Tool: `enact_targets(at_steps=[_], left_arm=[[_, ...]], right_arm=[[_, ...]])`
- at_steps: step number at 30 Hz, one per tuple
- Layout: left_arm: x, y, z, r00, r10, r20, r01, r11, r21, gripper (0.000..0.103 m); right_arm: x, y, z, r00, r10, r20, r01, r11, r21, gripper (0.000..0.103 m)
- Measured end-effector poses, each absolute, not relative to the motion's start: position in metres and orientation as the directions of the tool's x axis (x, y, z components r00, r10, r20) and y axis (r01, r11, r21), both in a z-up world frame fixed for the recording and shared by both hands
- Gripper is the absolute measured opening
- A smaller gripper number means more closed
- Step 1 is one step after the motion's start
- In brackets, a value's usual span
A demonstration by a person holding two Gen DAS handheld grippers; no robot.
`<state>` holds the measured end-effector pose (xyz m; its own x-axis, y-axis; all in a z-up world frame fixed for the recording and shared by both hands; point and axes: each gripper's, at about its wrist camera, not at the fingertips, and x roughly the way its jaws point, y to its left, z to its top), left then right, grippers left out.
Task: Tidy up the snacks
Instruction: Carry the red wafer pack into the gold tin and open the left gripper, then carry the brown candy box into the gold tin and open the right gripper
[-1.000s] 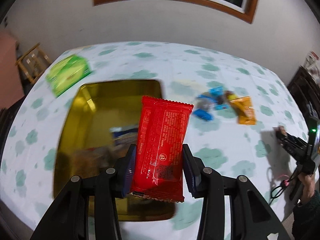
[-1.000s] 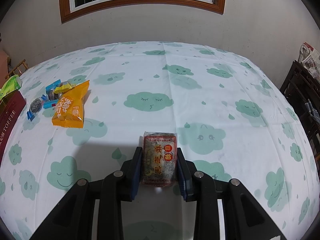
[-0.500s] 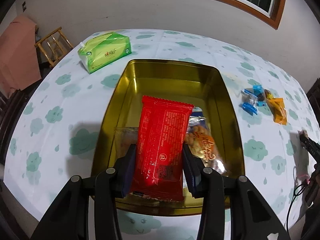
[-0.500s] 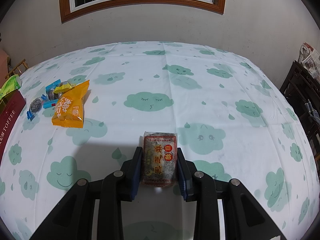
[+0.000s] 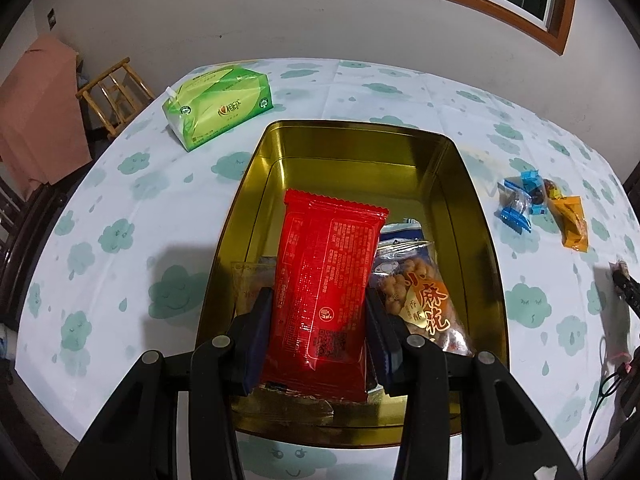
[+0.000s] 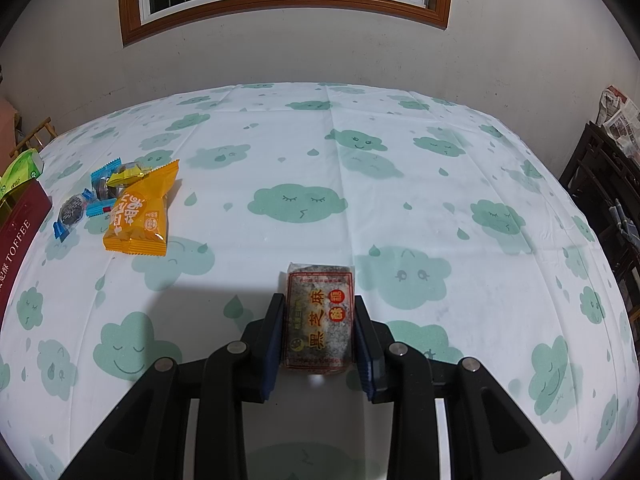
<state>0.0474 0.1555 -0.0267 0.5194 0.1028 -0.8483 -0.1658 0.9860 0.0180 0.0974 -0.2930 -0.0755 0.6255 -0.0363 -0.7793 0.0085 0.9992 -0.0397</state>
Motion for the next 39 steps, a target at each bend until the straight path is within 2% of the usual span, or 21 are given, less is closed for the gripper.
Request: enact_targets(at_steps=[10,19,25,32,39], left_arm=[[0.046,0.155,-0.027,0.514,0.084,-0.853,-0.163,0.987,-0.001,0.044],[0.044,0.153,-0.026,0.518,0.06,-0.853,-0.151,0.988,-0.022,0.044],[0.042,0.155,-0.026,0.522,0.038,-0.852,-0.145,0.988,-0.045,0.052],[0.035,0.145,-0.019,0.545,0.033,-0.838,-0.126,0.991,-0.043,0.072],[0.031,0.133,-0.008,0.592,0.049,-0.805,-0.095,0.995,-0.009,0.086]], right_arm=[[0.097,-0.293,-0.076,0.626,-0.036,-0.779,0.009,0.999,-0.039,0.033],[0.097,-0.293,-0.075,0.626,-0.036,-0.779,0.009,0.999,-0.04,0.033],[0.097,-0.293,-0.076,0.626,-0.041,-0.779,0.009,0.999,-0.045,0.032],[0.097,-0.291,-0.075,0.623,-0.067,-0.779,0.05,0.998,-0.046,0.031],[0.092,-0.277,-0.056,0.641,-0.078,-0.764,0.061,0.997,-0.05,0.03]])
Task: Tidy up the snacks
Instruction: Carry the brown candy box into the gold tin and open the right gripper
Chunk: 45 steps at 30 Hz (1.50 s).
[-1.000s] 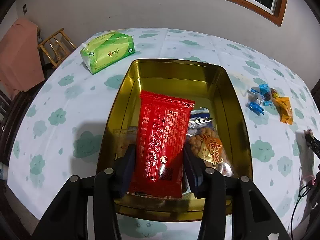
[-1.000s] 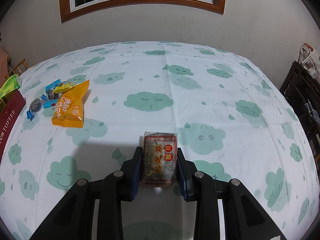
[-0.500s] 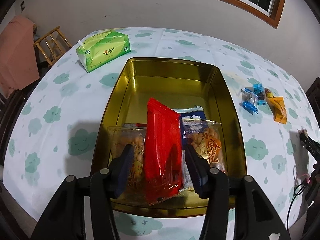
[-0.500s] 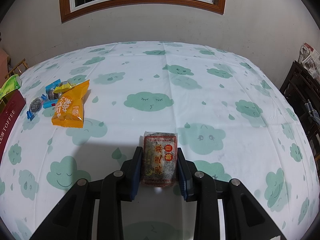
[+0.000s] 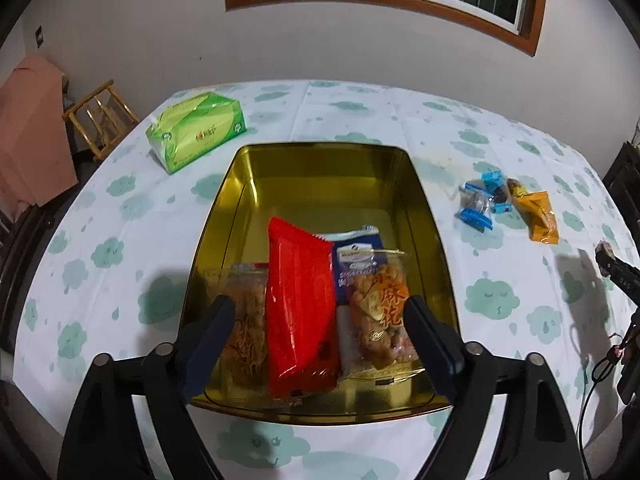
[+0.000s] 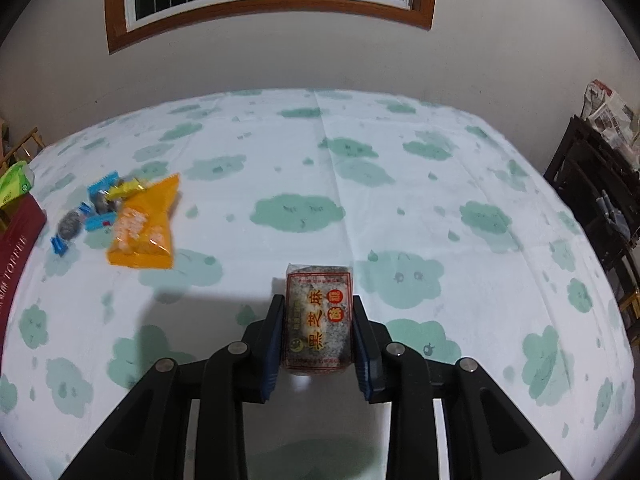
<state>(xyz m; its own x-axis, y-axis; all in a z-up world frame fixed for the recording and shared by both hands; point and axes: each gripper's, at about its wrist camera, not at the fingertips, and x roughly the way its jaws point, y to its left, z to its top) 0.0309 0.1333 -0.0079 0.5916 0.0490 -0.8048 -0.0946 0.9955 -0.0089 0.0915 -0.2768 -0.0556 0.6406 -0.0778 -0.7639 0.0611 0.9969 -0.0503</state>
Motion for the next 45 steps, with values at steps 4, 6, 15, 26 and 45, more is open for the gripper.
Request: enact_targets(at_steps=[4,6,15,26,45], left_arm=[[0.028,0.137,-0.003,0.609,0.037,-0.792,-0.1,0.995,-0.03,0.088],[0.025,0.141,0.001,0.619,0.048,-0.784,-0.116,0.993,-0.031,0.088],[0.001,0.176,0.018,0.646,0.157,-0.747,-0.214,0.977,0.021,0.088],[-0.025,0.239,0.014,0.597,0.248,-0.763,-0.367,0.93,0.015,0.088],[-0.035,0.264,0.001,0.563,0.243,-0.79,-0.418,0.908,-0.019,0.088]], right_arm=[[0.087,-0.257,-0.037,0.651,-0.031,-0.758,0.028,0.999,-0.016,0.03],[0.085,-0.241,-0.029,0.655,0.006,-0.756,-0.003,1.0,0.005,0.03],[0.075,-0.133,-0.001,0.634,0.224,-0.74,-0.237,0.967,0.089,0.03],[0.067,-0.001,0.009,0.526,0.425,-0.737,-0.495,0.857,0.141,0.03],[0.081,0.067,-0.02,0.433,0.412,-0.802,-0.568,0.815,0.112,0.03]])
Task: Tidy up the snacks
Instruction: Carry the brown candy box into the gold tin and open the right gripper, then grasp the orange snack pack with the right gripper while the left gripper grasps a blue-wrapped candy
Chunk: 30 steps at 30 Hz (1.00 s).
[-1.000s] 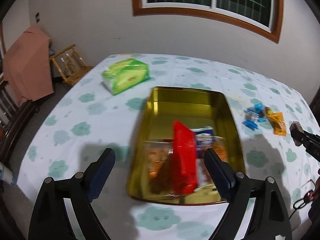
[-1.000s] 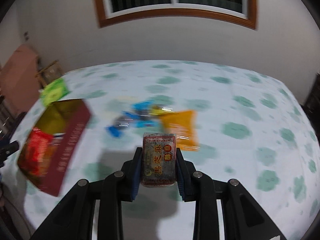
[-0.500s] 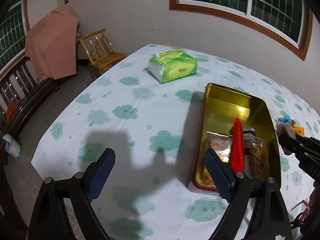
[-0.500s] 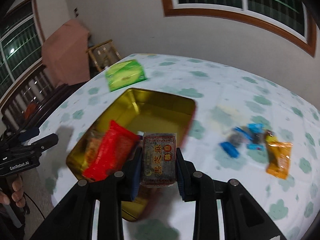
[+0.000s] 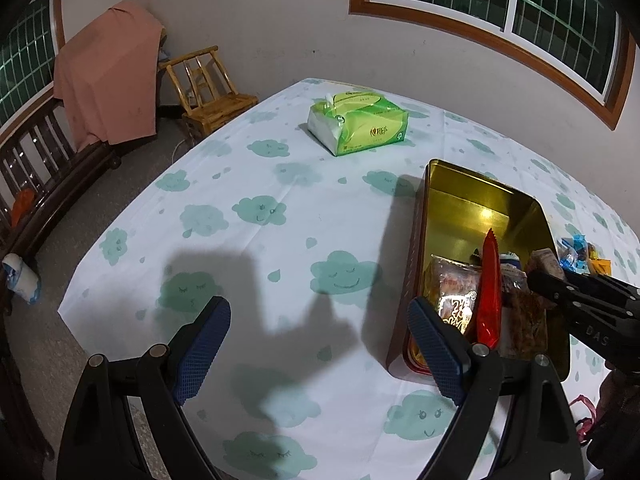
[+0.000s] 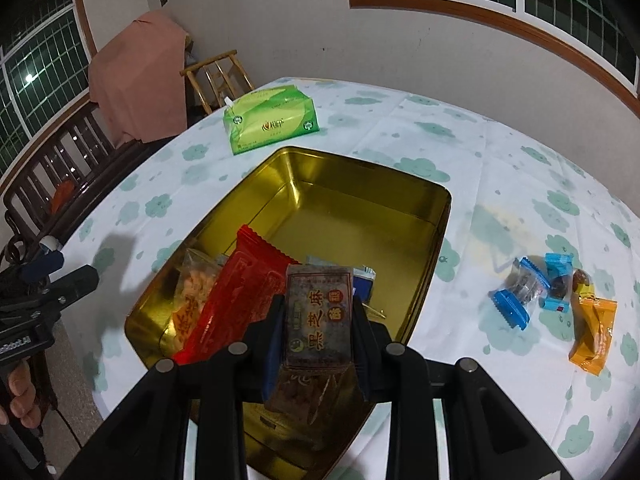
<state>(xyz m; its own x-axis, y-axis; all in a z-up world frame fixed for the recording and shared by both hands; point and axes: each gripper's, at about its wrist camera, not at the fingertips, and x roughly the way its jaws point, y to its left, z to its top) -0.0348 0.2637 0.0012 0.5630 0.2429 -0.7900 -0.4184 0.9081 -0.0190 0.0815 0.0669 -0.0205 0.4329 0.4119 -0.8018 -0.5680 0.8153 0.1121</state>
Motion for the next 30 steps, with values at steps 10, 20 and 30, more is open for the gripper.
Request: enact_targets(at_steps=[10,20,30], left_arm=[[-0.034,0.263,-0.003,0.554,0.226,-0.801,-0.419,0.907,-0.033,0.088],[-0.025,0.241,0.002,0.572,0.202,-0.795,-0.375,0.927,-0.034,0.088],[0.002,0.183,0.007,0.599,0.142,-0.788,-0.253,0.967,-0.018,0.088]], right_arm=[[0.08,0.075,-0.03,0.413,0.41,-0.813,-0.585,0.804,0.108,0.031],[0.072,0.039,0.005,0.505,0.433,-0.747,-0.557,0.824,0.101,0.048],[0.107,-0.091,-0.003,0.626,0.212,-0.751,-0.308,0.951,0.011,0.055]])
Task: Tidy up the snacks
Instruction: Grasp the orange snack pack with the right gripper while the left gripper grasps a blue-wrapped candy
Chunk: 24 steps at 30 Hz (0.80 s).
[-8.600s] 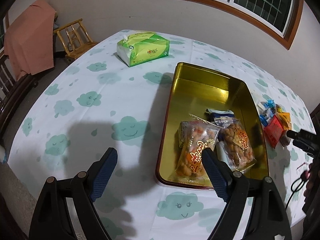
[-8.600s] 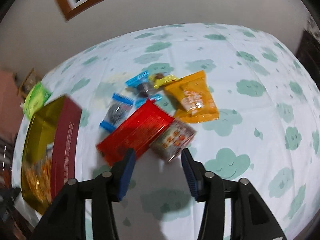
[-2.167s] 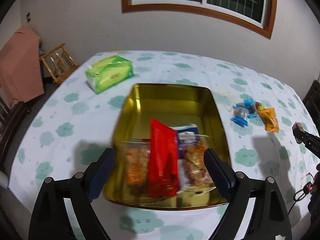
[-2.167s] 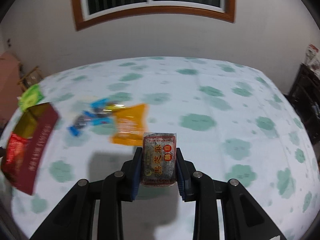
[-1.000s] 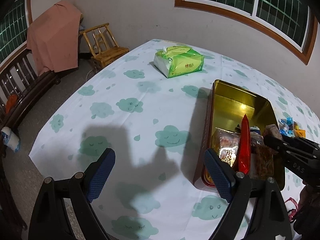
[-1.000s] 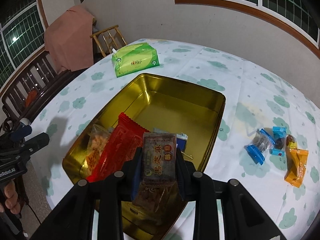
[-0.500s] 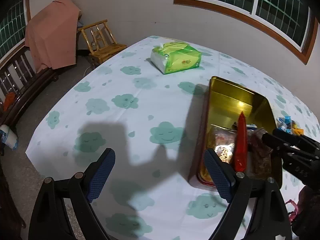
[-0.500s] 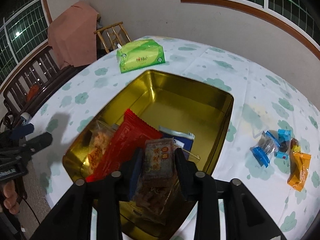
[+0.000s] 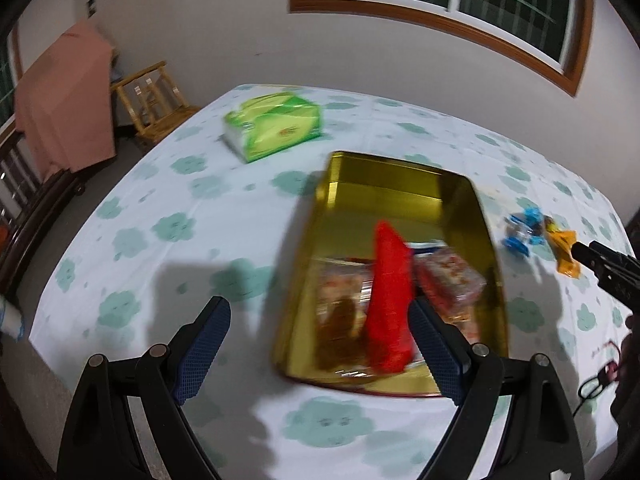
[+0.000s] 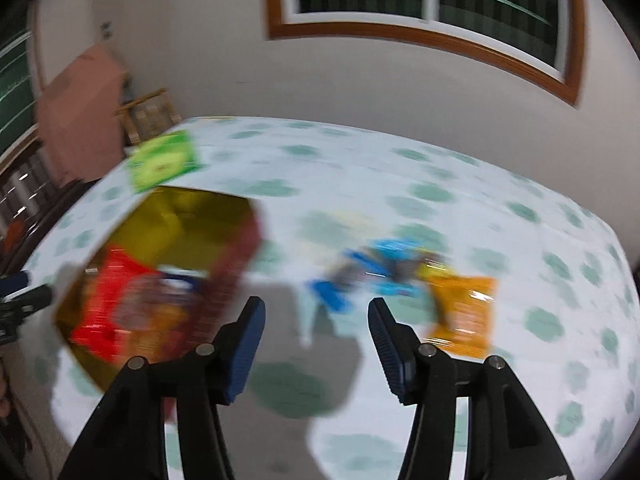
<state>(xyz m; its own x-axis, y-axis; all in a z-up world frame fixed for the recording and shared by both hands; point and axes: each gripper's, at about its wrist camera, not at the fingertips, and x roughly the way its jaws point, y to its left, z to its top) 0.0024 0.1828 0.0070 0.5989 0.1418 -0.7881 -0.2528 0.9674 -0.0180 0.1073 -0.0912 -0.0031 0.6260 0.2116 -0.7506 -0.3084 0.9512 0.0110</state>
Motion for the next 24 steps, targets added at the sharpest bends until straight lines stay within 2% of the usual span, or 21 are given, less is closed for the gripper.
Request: enact_targets(at_steps=[4,11,19,23,24], left_arm=[[0.018,0.154,0.007,0.605,0.118,-0.788,-0.196,0.981,-0.004,0.088],[0.056,0.101,0.009,0.621,0.079,-0.78,-0.103,0.995,0.019,0.088],[0.106,0.05,0.006,0.634,0.031,-0.773,-0.012,0.999,0.031,0.088],[0.125,0.025,-0.002,0.626,0.004,-0.78,0.04,0.998,0.037,0.088],[0.128,0.02,-0.005,0.621,0.0,-0.784,0.051,0.998,0.04,0.088]], right_arm=[[0.128,-0.134,-0.017,0.622,0.133,-0.772,-0.223,0.975,-0.011,0.059],[0.158,-0.163,-0.047,0.597,0.102,-0.796,-0.181,0.983,-0.01,0.059],[0.189,-0.169,-0.077,0.564,0.132,-0.815,-0.207,0.978,0.016,0.059],[0.191,-0.169,-0.078,0.589,0.146,-0.795,-0.224,0.975,0.014,0.059],[0.191,-0.172,-0.078,0.592,0.151,-0.791,-0.222,0.975,0.02,0.056]])
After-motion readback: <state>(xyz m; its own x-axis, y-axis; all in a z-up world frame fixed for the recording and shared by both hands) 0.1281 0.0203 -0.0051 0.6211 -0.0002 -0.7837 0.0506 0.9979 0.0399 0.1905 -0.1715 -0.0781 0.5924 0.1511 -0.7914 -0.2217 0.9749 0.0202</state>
